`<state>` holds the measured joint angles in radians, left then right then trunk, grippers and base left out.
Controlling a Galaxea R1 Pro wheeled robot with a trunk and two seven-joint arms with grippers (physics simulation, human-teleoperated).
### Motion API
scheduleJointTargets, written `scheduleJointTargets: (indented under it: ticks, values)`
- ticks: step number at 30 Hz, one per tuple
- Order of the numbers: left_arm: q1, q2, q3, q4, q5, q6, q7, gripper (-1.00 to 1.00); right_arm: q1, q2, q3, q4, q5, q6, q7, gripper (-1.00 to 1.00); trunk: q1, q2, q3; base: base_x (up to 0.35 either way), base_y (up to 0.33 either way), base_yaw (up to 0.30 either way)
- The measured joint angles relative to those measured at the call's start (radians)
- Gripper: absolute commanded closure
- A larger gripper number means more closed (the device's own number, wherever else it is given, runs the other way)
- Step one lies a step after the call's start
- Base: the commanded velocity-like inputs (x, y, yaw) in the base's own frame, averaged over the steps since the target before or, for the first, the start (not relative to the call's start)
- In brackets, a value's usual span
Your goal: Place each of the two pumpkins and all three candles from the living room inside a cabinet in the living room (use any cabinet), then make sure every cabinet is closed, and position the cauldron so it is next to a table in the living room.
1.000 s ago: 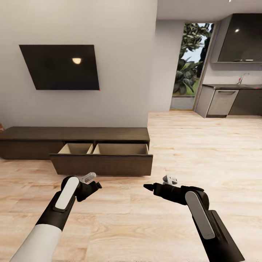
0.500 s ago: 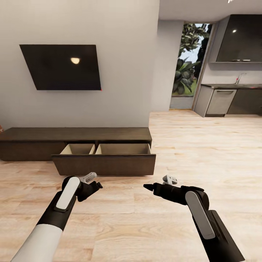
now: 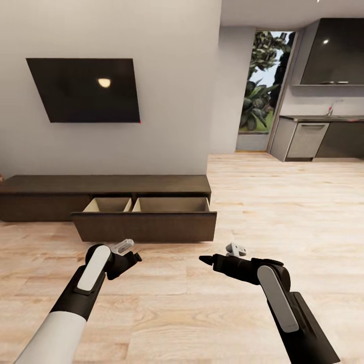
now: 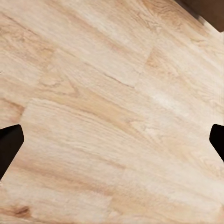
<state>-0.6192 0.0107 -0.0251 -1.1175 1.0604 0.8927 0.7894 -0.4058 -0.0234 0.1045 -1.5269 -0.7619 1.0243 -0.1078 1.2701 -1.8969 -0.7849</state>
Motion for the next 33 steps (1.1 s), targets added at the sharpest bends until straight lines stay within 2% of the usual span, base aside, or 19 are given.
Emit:
scheduleJointTargets:
  ticks: [6, 11, 16, 20, 24, 26, 27, 30, 31, 33]
  values:
    - [0.0, 0.004, -0.001, 0.003, -0.01, -0.004, 0.001, -1.0, 0.0, 0.001, 0.0, -0.001, 0.007, -0.001, -0.004, -1.0, 0.023, -0.042, -0.019, 0.0, 0.0, 0.0]
    - [0.0, 0.004, -0.001, 0.003, -0.035, -0.009, 0.001, -1.0, 0.0, 0.001, 0.002, 0.0, 0.01, -0.01, -0.006, -1.0, 0.042, -0.077, -0.034, 0.0, 0.0, 0.0]
    - [0.0, 0.004, -0.001, 0.003, -0.053, -0.029, 0.0, -1.0, 0.0, -0.002, 0.007, 0.022, 0.011, -0.069, -0.007, -1.0, 0.061, -0.112, -0.05, 0.0, 0.0, 0.0]
    - [0.0, 0.003, -0.009, 0.003, -0.093, -0.047, 0.0, -1.0, 0.0, -0.001, 0.011, 0.074, 0.023, -0.119, -0.009, -1.0, 0.077, -0.14, -0.063, 0.0, 0.0, 0.0]
    - [0.001, 0.002, -0.063, 0.005, -0.143, -0.11, -0.001, -1.0, 0.0, 0.0, 0.017, 0.128, 0.1, -0.191, -0.01, -1.0, 0.092, -0.168, -0.075, 0.0, 0.0, 0.0]
    - [0.002, 0.002, -0.121, 0.005, -0.166, -0.162, -0.001, -1.0, 0.0, 0.0, 0.019, 0.166, 0.175, -0.222, -0.011, -1.0, 0.1, -0.182, -0.081, 0.0, 0.0, 0.0]
    - [0.003, 0.002, -0.138, 0.005, -0.172, -0.177, -0.001, -1.0, 0.0, 0.0, 0.019, 0.175, 0.197, -0.228, -0.011, -1.0, 0.104, -0.189, -0.085, 0.0, 0.0, 0.0]
    - [0.003, 0.004, -0.227, 0.023, -0.198, -0.275, 0.001, -1.0, 0.0, 0.001, 0.019, 0.214, 0.339, -0.252, -0.011, -1.0, 0.115, -0.21, -0.094, 0.0, 0.0, 0.0]
    - [0.003, 0.004, -0.247, 0.031, -0.204, -0.305, 0.001, -1.0, 0.0, 0.001, 0.018, 0.216, 0.378, -0.265, -0.011, -1.0, 0.119, -0.217, -0.097, 0.0, 0.0, 0.0]
    - [0.003, 0.004, -0.269, 0.046, -0.218, -0.343, 0.001, -1.0, 0.0, 0.002, 0.019, 0.221, 0.424, -0.29, -0.011, -1.0, 0.127, -0.231, -0.103, 0.0, 0.0, 0.0]
